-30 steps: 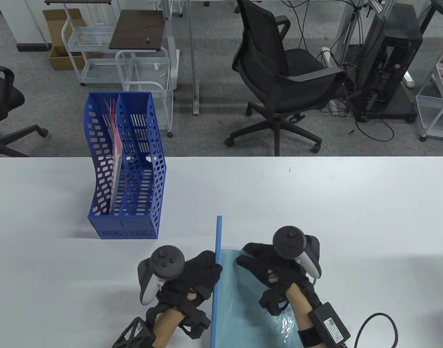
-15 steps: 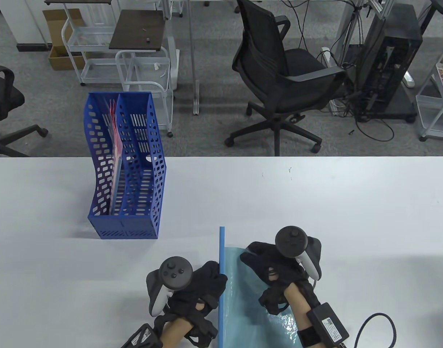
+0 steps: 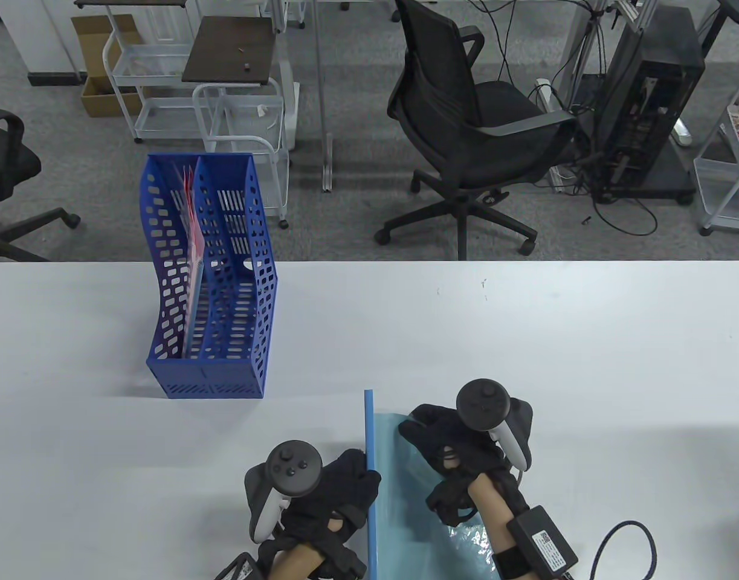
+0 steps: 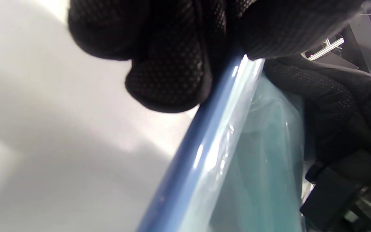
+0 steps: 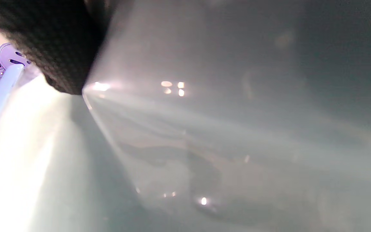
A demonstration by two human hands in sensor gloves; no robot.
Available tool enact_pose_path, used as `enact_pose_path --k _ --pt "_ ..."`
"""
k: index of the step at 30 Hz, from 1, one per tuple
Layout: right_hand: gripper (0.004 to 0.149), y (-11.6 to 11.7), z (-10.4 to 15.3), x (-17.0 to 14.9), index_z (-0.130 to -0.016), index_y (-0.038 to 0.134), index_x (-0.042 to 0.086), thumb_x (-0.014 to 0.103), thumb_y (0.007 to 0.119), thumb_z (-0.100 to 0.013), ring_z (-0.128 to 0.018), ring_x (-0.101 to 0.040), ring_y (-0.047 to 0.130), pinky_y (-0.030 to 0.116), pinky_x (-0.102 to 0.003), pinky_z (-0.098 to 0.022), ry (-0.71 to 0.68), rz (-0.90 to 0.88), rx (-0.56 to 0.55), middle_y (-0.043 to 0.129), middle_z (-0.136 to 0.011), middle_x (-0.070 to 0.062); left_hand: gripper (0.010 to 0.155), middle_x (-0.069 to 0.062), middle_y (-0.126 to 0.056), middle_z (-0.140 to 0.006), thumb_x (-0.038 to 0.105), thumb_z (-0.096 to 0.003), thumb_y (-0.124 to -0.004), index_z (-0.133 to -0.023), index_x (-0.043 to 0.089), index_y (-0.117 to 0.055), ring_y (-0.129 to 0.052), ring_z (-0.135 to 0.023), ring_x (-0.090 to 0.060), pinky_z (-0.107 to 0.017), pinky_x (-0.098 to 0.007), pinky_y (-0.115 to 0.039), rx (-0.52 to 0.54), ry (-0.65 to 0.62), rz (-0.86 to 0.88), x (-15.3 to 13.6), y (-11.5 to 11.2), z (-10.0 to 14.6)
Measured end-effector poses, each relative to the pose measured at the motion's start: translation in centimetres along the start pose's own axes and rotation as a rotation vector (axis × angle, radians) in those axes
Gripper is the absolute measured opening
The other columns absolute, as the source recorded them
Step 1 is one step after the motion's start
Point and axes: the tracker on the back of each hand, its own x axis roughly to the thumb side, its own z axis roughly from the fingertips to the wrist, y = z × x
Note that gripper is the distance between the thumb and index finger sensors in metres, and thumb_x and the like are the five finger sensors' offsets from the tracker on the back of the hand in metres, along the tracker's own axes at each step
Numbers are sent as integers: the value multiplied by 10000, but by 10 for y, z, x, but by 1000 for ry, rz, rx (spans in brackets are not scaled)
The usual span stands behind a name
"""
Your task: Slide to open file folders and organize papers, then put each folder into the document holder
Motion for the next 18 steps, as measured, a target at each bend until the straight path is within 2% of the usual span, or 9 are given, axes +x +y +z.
enact_pose_path --k 18 --pt "359 -6 -1 -5 -622 971 280 505 853 -369 -244 -98 992 903 -366 -440 19 -40 -11 1046 -414 47 475 -61 -1010 -612 449 -411 -861 -809 191 -885 -1118 -301 -147 -257 -354 -944 -26 -18 -16 4 -10 8"
